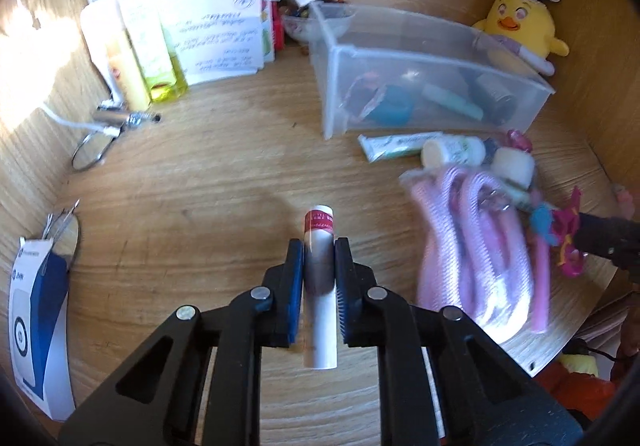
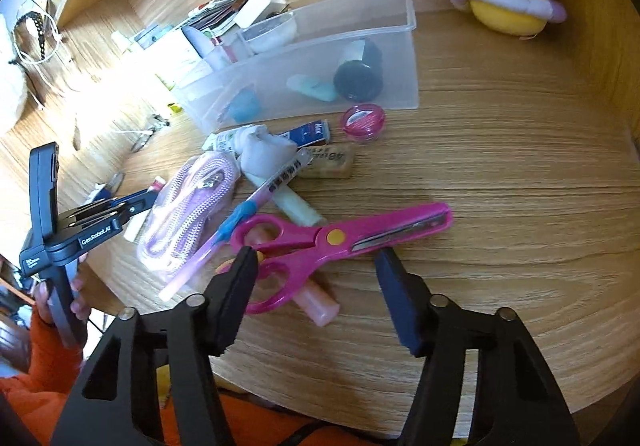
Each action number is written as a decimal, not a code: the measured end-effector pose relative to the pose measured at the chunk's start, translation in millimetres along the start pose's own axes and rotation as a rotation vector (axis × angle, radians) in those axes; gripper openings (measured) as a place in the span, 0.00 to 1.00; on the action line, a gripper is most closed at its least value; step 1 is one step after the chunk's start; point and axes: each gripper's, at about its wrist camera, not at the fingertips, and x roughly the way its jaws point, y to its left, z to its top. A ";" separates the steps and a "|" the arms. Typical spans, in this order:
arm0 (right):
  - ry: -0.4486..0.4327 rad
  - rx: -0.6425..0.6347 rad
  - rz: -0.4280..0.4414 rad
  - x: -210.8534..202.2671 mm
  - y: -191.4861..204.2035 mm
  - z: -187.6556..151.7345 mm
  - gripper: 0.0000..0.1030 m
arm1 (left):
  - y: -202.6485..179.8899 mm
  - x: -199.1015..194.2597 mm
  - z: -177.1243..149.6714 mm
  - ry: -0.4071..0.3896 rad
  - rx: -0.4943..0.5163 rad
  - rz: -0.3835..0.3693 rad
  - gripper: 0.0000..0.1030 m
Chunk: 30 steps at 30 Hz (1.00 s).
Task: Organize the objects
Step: 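Grasp the white tube with the left gripper while the right reaches for the pink scissors, then grasp the pink scissors with the right gripper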
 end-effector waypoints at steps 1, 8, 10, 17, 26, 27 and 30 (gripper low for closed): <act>-0.003 0.002 0.004 0.2 -0.9 1.1 0.50 | -2.5 -2.4 3.1 -0.011 0.002 -0.007 0.14; -0.033 0.005 -0.037 1.9 -11.7 16.6 0.35 | -10.1 -14.7 24.3 -0.085 -0.007 -0.051 0.14; -0.042 0.008 -0.056 2.7 -15.5 21.7 0.33 | -12.0 -17.7 31.7 -0.109 -0.008 -0.063 0.14; -0.044 0.036 -0.132 6.9 -35.9 33.2 0.29 | -21.3 -24.8 62.2 -0.196 -0.010 -0.125 0.14; -0.089 0.165 -0.151 3.5 -57.3 55.1 0.37 | -32.1 -6.9 104.8 -0.207 0.008 -0.133 0.14; -0.091 0.178 -0.164 5.0 -58.7 57.9 0.40 | -32.9 -4.5 108.3 -0.205 0.011 -0.132 0.14; -0.075 0.222 -0.192 12.3 -64.2 66.3 0.44 | -33.9 3.7 118.7 -0.189 0.015 -0.134 0.14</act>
